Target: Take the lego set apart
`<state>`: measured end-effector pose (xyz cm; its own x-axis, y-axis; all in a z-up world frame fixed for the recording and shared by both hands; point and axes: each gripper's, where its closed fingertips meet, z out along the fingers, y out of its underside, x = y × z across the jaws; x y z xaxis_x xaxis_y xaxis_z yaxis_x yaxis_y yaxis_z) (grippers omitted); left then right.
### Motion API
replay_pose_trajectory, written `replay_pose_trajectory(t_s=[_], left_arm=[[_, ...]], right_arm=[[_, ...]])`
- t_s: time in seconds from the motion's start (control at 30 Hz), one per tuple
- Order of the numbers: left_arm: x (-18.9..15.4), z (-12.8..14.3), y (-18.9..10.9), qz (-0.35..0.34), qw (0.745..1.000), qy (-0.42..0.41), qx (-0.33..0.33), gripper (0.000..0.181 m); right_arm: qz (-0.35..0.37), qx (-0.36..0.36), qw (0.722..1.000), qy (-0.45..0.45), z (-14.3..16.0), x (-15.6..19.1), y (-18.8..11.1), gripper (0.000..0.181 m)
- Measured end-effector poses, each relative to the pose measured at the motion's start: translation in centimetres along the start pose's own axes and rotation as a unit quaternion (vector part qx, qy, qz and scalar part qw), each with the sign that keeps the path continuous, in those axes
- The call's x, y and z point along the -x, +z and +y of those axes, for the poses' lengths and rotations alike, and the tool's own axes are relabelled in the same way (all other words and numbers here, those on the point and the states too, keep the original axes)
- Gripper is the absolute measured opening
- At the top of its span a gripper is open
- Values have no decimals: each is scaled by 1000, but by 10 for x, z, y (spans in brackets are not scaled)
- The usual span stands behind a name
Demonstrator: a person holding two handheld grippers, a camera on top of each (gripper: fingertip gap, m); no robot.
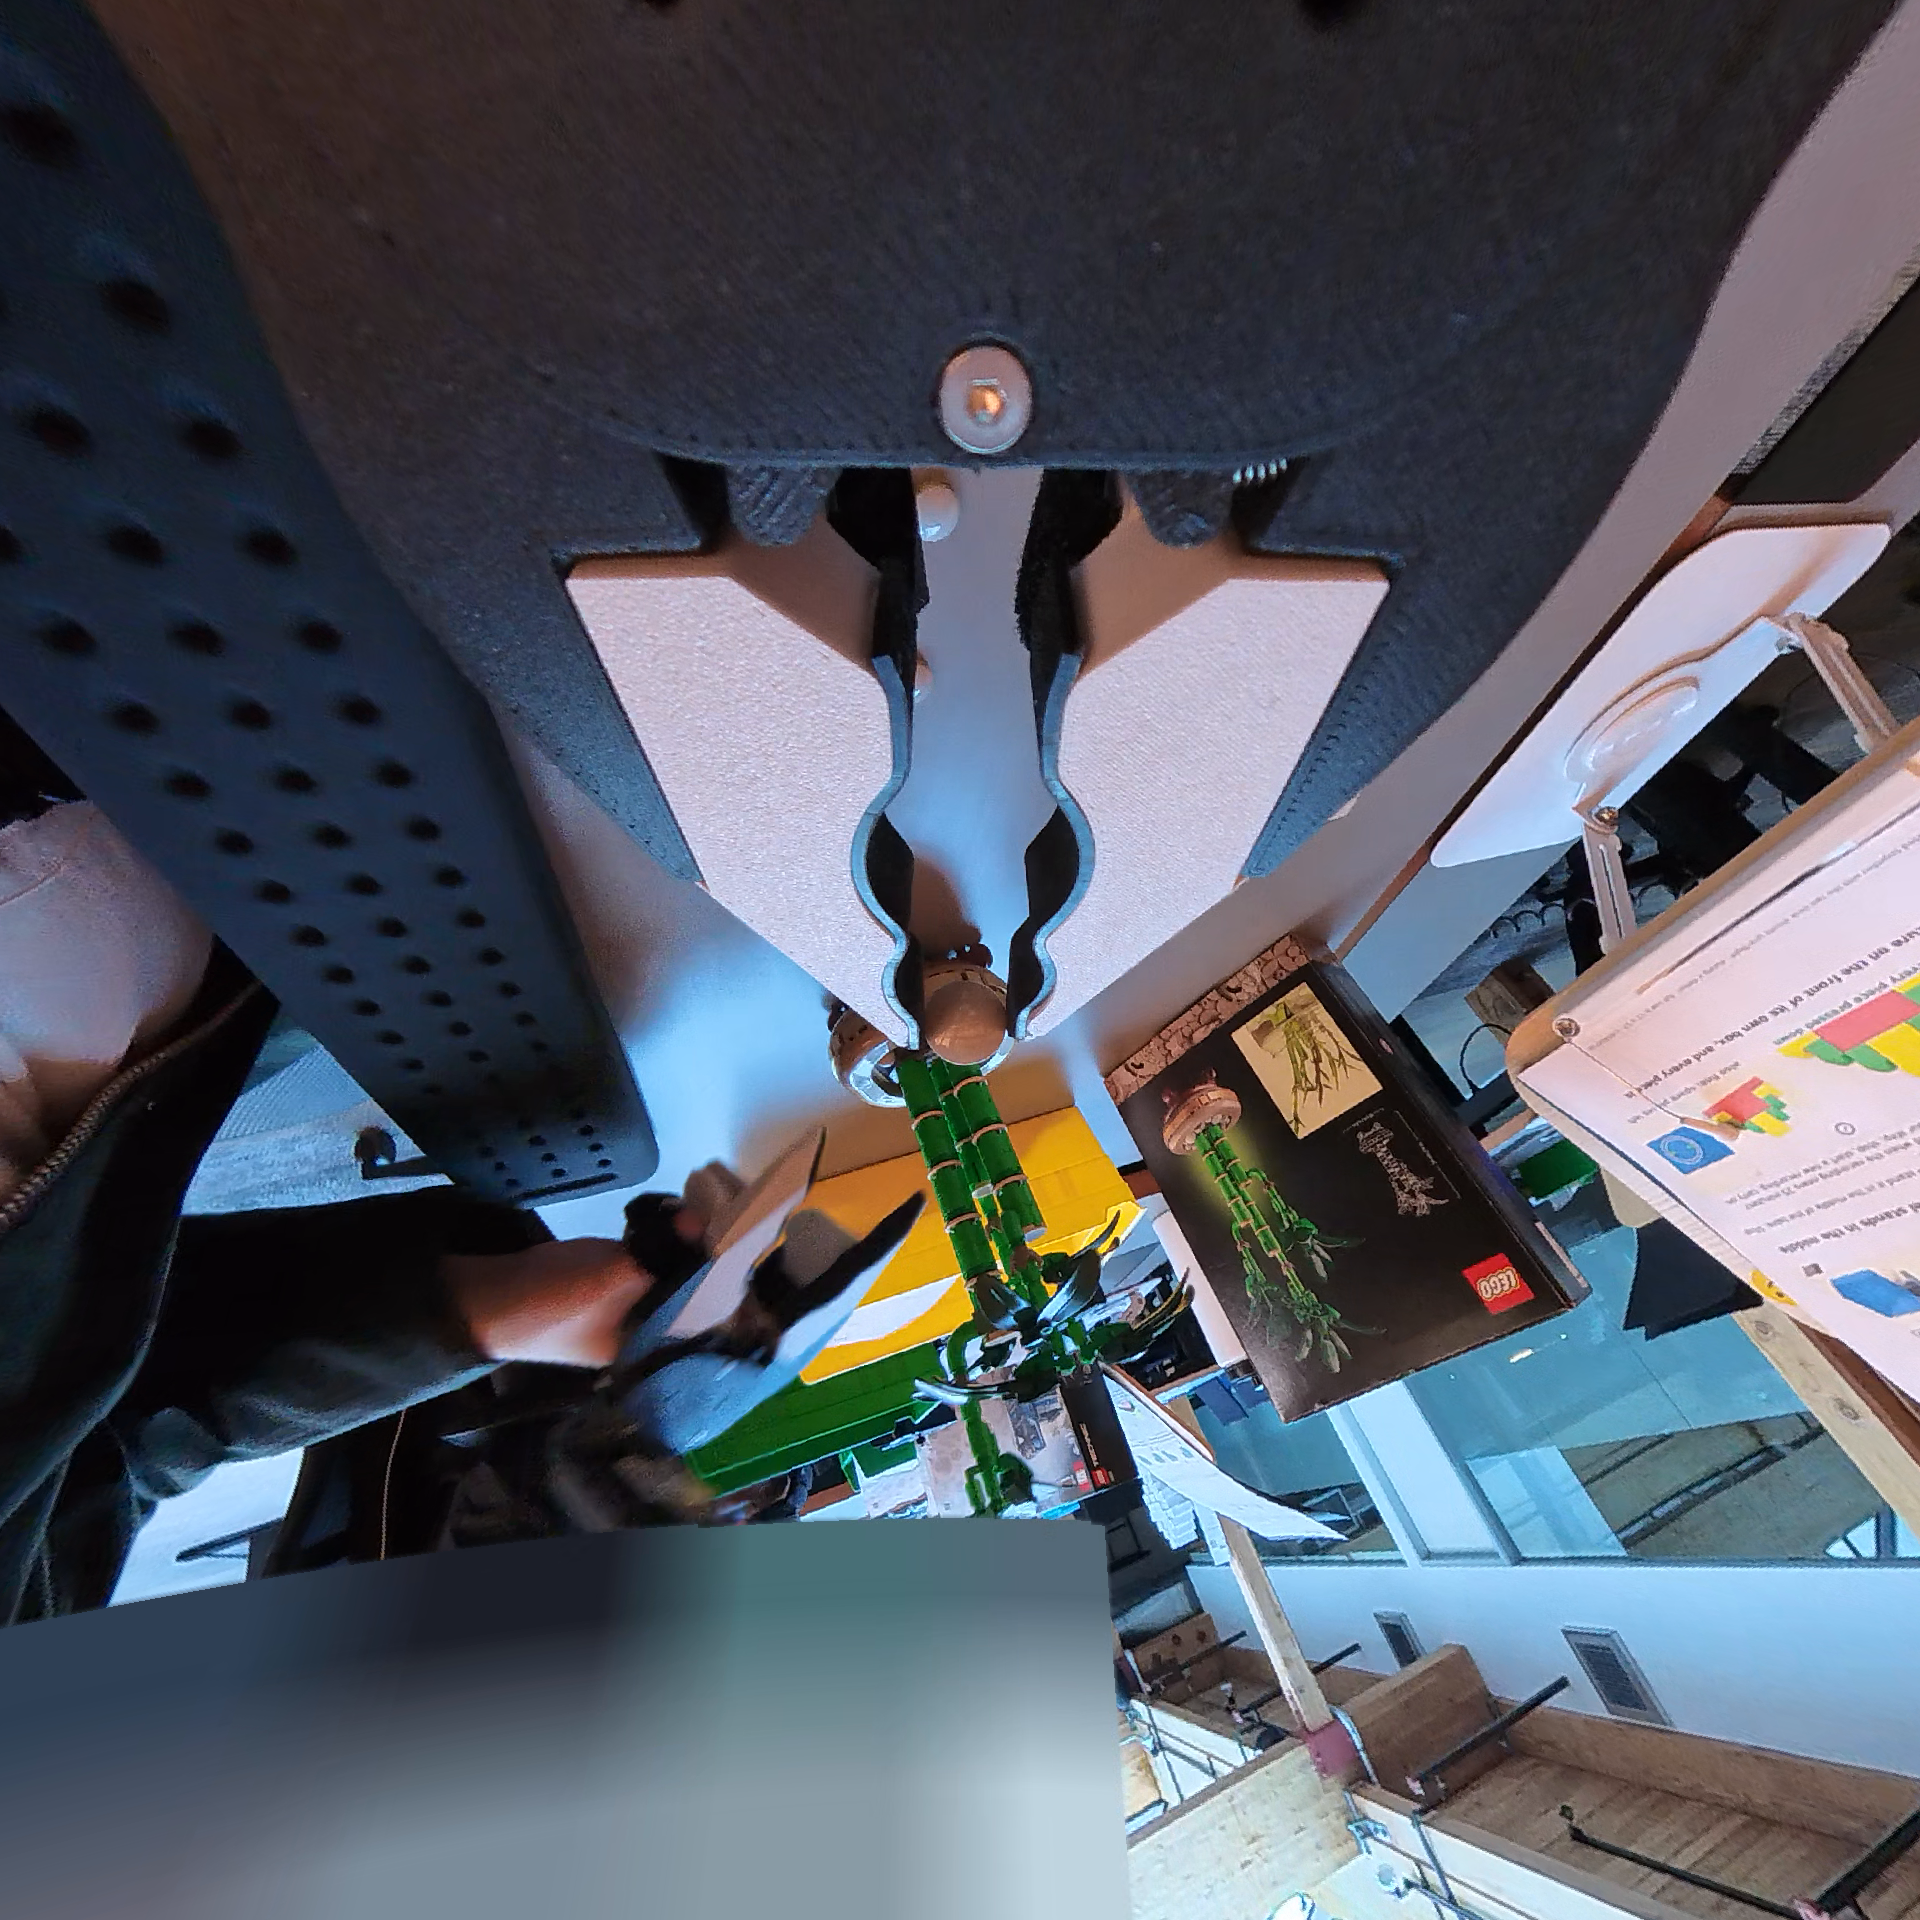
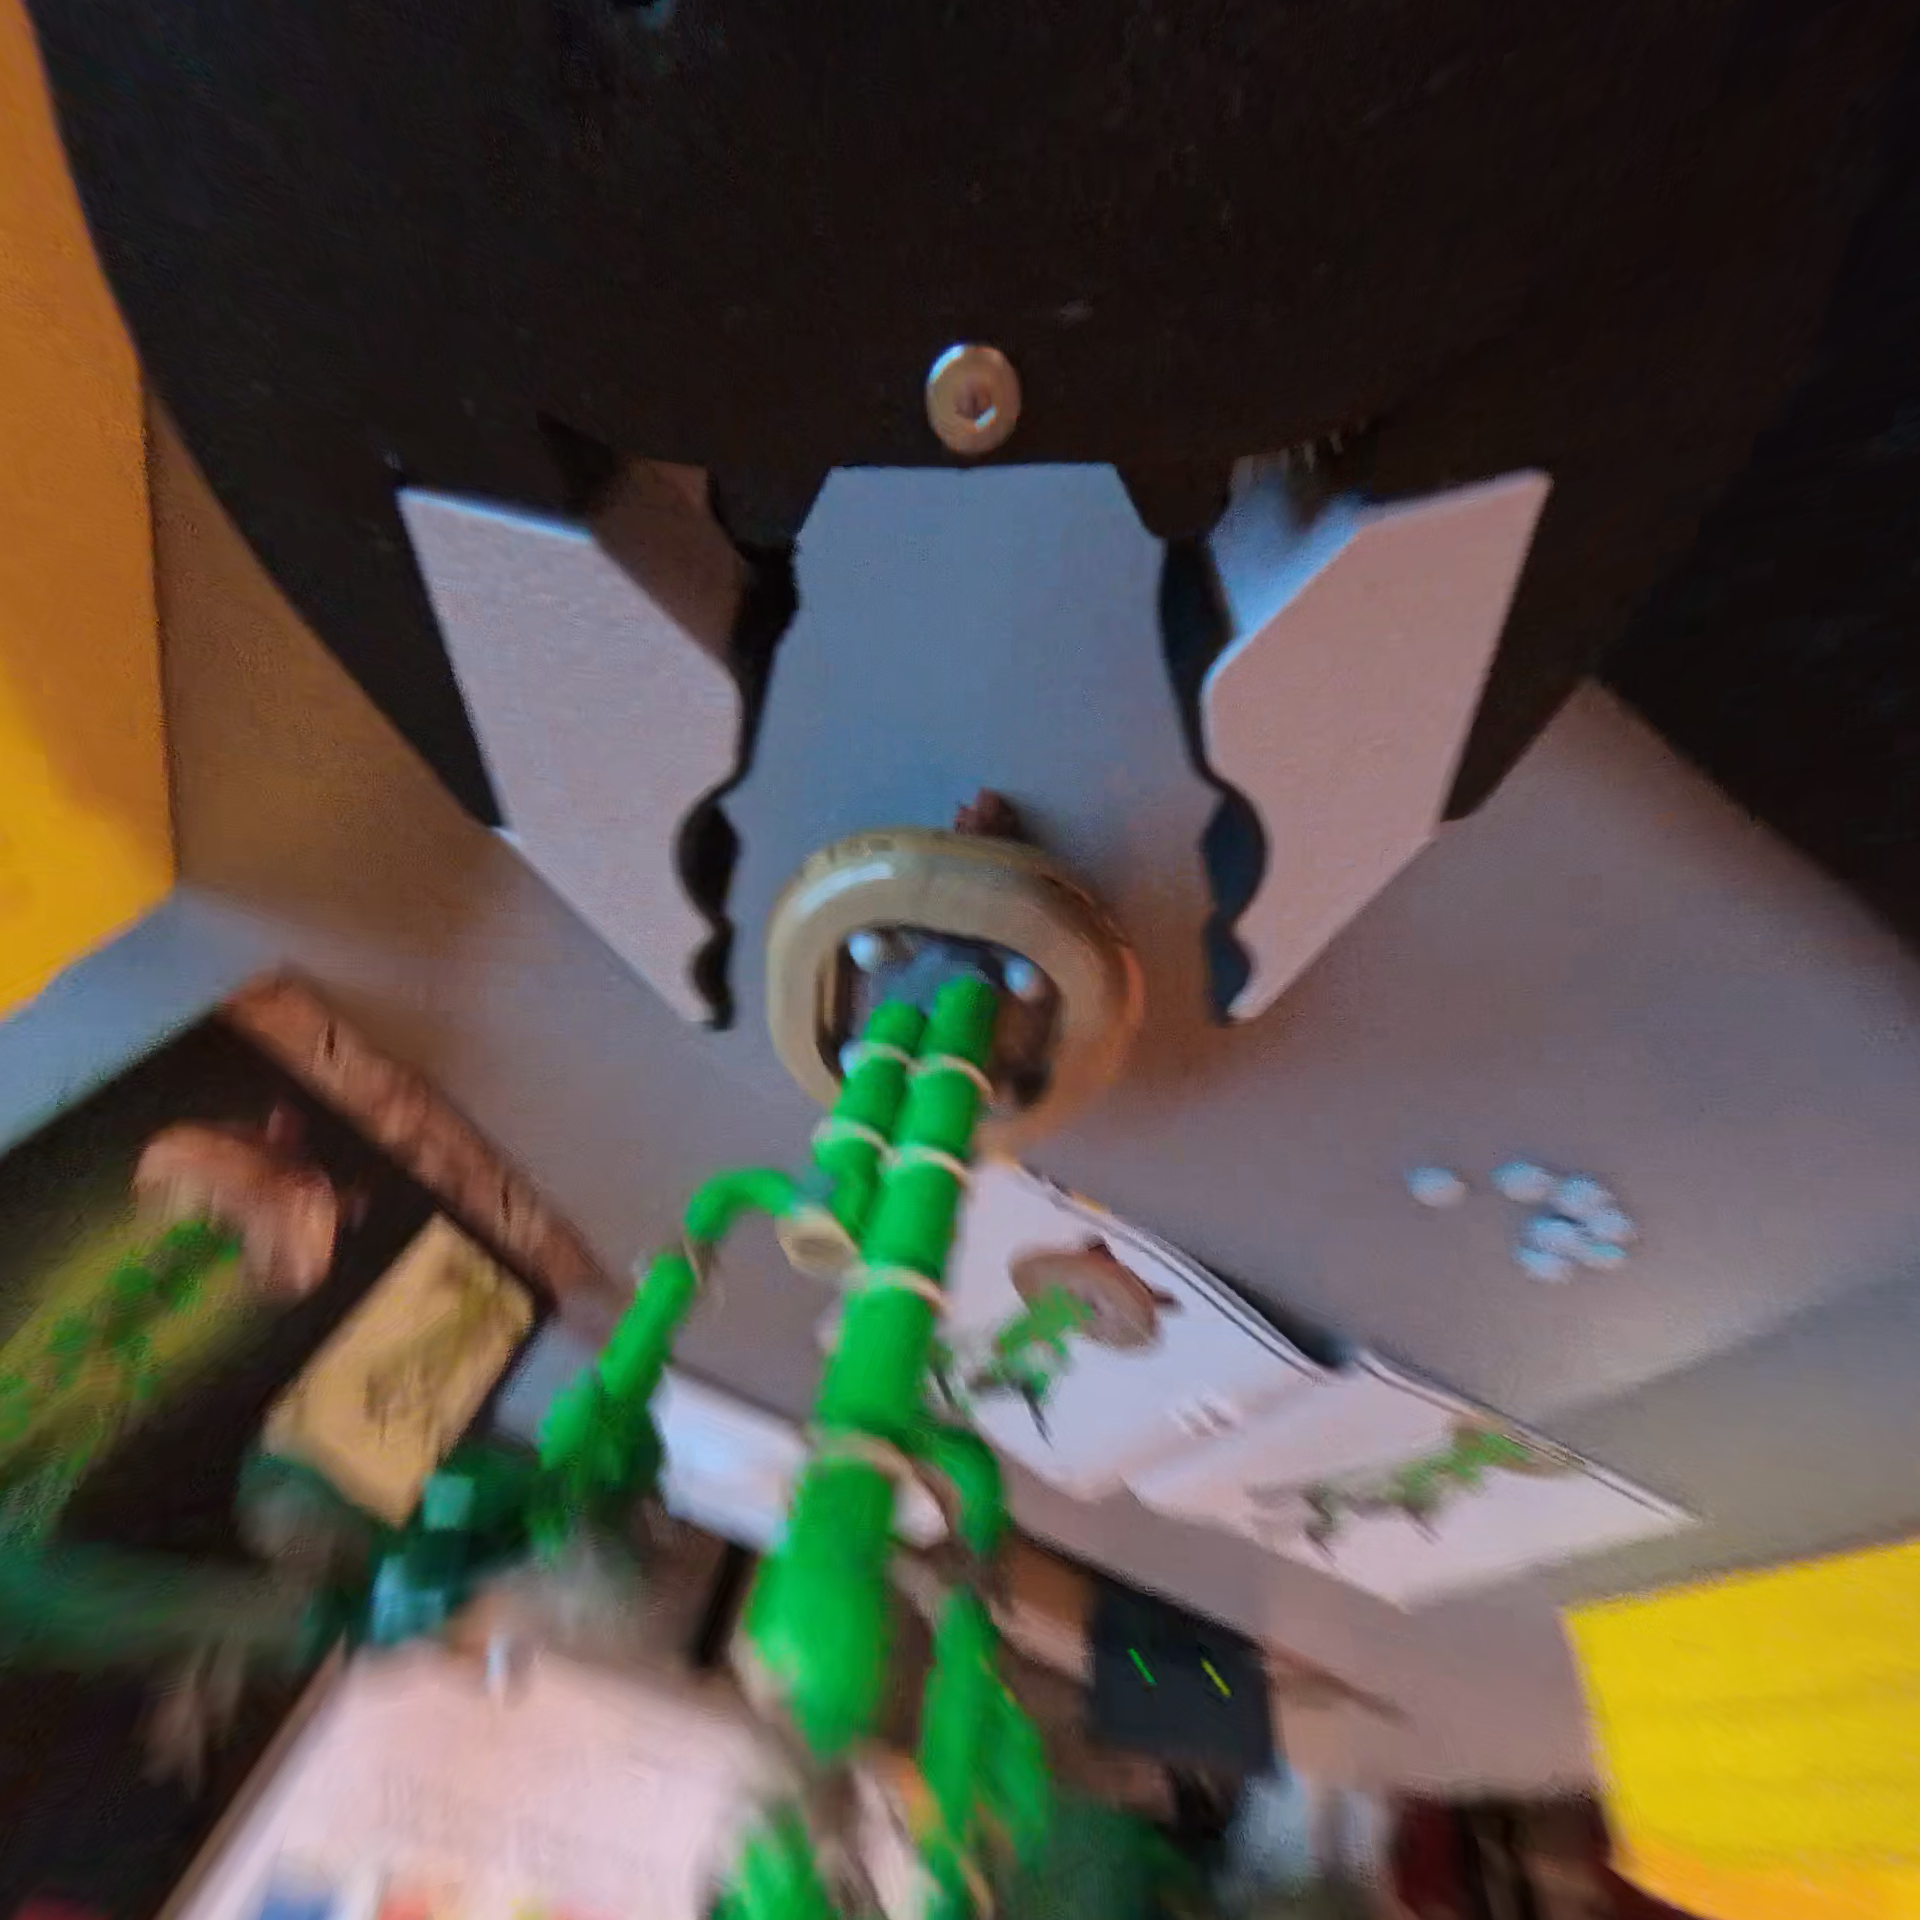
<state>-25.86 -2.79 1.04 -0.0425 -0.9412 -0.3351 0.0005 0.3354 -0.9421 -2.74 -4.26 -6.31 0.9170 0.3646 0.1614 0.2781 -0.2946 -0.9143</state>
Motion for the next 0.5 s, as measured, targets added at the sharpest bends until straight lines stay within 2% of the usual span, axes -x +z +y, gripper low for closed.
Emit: replay_pose_trajectory(t_s=[0.03,0.1,0.17,0.23,0.27,0.33,0.5], left_arm=[[0,1,0,-1,1000,-2,1,14],[1,3,0,-4,1000,-4,2,14],[3,4,0,-6,1000,-8,2,14],[3,5,0,-6,1000,-11,4,14],[4,7,0,-6,1000,-12,5,14],[4,10,0,-3,1000,-14,13,14],[2,12,2,3,1000,-11,17,14]], right_arm=[[8,34,999,21,13,-8,9,106],[-2,69,997,40,28,-8,26,111],[0,97,994,45,37,-6,38,111],[11,117,993,32,41,-7,44,103],[1,118,992,35,41,-4,45,96],[-8,125,992,28,41,-5,47,96],[-107,135,985,-18,39,-20,60,96]])
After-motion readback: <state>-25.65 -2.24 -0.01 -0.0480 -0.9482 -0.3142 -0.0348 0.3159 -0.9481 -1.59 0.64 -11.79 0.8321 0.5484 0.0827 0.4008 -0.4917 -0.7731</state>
